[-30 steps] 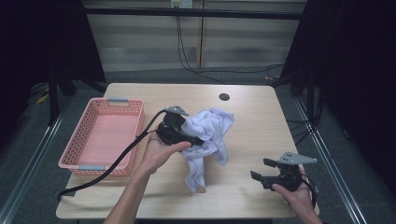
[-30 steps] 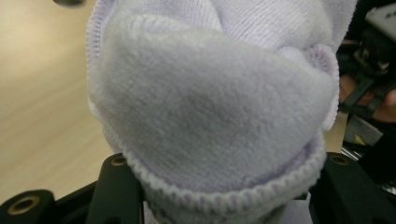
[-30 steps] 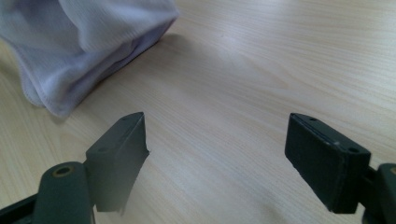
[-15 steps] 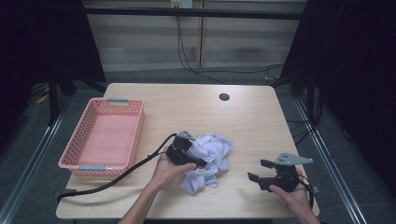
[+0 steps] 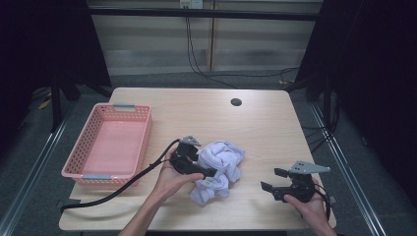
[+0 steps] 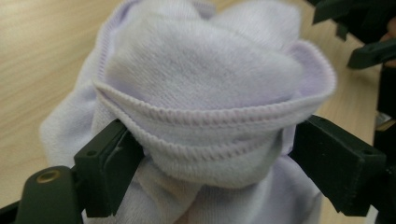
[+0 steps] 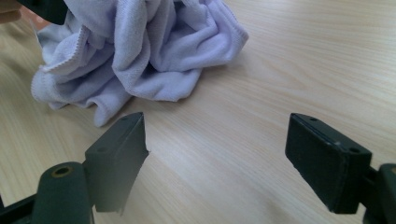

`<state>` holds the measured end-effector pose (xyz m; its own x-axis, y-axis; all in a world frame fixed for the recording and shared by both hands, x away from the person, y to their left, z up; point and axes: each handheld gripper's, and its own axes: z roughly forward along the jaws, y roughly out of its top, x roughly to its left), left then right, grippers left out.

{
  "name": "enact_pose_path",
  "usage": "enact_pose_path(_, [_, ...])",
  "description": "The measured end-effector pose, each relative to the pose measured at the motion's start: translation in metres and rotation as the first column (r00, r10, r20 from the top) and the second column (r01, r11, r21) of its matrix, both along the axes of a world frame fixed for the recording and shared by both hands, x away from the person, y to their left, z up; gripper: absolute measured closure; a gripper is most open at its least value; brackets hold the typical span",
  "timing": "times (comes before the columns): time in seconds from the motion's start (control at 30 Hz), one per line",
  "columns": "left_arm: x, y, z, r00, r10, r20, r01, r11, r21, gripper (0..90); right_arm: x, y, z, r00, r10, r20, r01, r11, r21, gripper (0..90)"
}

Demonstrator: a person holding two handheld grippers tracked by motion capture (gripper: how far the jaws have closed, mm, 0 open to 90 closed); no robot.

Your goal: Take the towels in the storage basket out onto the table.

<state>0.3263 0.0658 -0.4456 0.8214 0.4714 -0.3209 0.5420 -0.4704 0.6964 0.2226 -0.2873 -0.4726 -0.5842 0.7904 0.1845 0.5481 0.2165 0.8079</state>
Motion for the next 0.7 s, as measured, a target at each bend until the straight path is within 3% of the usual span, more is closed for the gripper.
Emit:
enact_pose_path(0.23, [-0.014, 0.022, 0.007, 0.9994, 0.03, 0.017, -0.03, 0.9996, 0.002, 16.4, 0.004, 0.016, 0.012, 0.9991, 0.041, 0.012, -0.042, 0.999, 0.015, 18.4])
enact_pose_path(0.4, [-0.035, 0.035, 0.012, 0.9988, 0.032, 0.036, -0.033, 0.9993, 0.016, 27.4, 0.013, 0.038, 0.026, 0.9942, 0.098, 0.044, -0.099, 0.995, 0.03, 19.0])
enact_pose_path(0.47, [-0.046, 0.04, 0.014, 0.9982, 0.035, 0.049, -0.036, 0.9992, 0.02, 29.3, 0.019, 0.051, 0.032, 0.9889, 0.136, 0.059, -0.138, 0.99, 0.02, 21.9])
enact_pose_path(0.53, [-0.059, 0.048, 0.017, 0.9986, 0.027, 0.046, -0.026, 0.9996, -0.012, 33.6, 0.026, 0.065, 0.036, 0.9838, 0.166, 0.067, -0.169, 0.985, 0.027, 24.0])
enact_pose_path(0.57, [-0.063, 0.049, 0.017, 0.9983, 0.021, 0.054, -0.02, 0.9997, -0.011, 39.8, 0.03, 0.073, 0.039, 0.9798, 0.187, 0.071, -0.189, 0.982, 0.028, 27.8])
enact_pose_path(0.6, [-0.068, 0.05, 0.017, 0.9974, 0.019, 0.07, -0.019, 0.9998, 0.005, 40.9, 0.033, 0.077, 0.04, 0.9769, 0.201, 0.073, -0.203, 0.979, 0.026, 29.5])
enact_pose_path(0.7, [-0.077, 0.051, 0.014, 0.9943, 0.022, 0.105, -0.022, 0.9997, -0.002, 44.7, 0.044, 0.093, 0.042, 0.9665, 0.248, 0.067, -0.251, 0.967, 0.038, 39.4])
